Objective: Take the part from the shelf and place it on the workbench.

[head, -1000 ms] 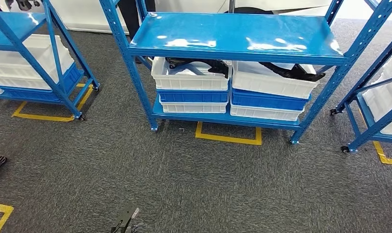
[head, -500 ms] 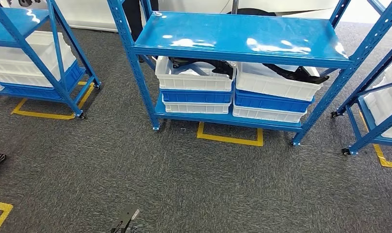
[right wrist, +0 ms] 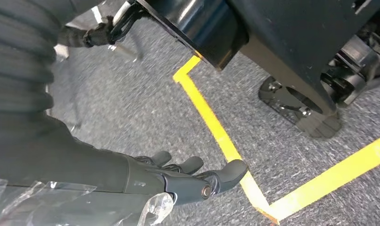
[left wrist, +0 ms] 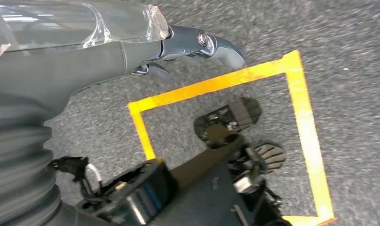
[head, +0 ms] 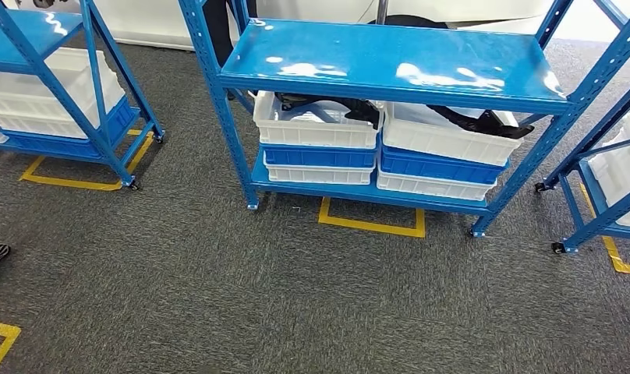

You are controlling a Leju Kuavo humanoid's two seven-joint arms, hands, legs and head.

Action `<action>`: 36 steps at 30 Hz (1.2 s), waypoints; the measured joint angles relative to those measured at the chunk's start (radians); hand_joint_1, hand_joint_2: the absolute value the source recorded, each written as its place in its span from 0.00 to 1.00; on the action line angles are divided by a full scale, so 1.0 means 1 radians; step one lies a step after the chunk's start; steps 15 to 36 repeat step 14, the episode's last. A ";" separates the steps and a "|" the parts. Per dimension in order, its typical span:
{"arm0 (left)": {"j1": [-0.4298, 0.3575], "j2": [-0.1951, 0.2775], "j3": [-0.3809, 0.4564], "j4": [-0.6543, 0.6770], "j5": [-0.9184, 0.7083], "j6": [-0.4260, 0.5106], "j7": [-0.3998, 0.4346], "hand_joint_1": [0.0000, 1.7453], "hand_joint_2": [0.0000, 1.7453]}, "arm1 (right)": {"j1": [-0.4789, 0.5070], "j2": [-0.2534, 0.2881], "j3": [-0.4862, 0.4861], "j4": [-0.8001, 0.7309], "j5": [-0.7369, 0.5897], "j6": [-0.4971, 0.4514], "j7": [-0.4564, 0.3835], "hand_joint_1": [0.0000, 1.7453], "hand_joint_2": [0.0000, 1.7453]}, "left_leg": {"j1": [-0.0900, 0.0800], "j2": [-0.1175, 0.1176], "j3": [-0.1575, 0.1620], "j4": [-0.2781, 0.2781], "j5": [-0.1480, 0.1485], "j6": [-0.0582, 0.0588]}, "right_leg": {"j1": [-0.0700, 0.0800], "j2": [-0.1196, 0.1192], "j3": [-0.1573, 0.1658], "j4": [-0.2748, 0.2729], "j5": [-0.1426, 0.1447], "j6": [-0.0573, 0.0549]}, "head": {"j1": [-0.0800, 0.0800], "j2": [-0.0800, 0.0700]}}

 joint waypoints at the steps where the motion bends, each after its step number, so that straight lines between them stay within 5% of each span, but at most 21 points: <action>1: 0.011 0.000 0.019 -0.001 -0.016 0.000 0.000 0.00 1.00 | 0.007 0.001 -0.019 -0.001 0.004 -0.004 -0.009 0.00 1.00 | 0.001 0.000 0.000 0.000 0.000 -0.001 | 0.000 0.000 0.000 0.000 0.000 0.000 | 0.000 0.000; 14: 0.149 -0.010 0.275 -0.019 -0.211 -0.010 -0.001 0.00 1.00 | 0.113 0.012 -0.277 -0.032 0.051 -0.043 -0.117 0.00 1.00 | 0.009 0.000 0.001 -0.001 -0.002 -0.005 | 0.008 0.000 0.001 0.000 -0.003 -0.005 | 0.000 0.000; 36: 0.149 -0.010 0.275 -0.019 -0.211 -0.010 -0.001 0.00 1.00 | 0.113 0.012 -0.277 -0.032 0.051 -0.043 -0.117 0.00 1.00 | 0.009 0.000 0.001 -0.001 -0.002 -0.005 | 0.008 0.000 0.001 0.000 -0.003 -0.005 | 0.000 0.000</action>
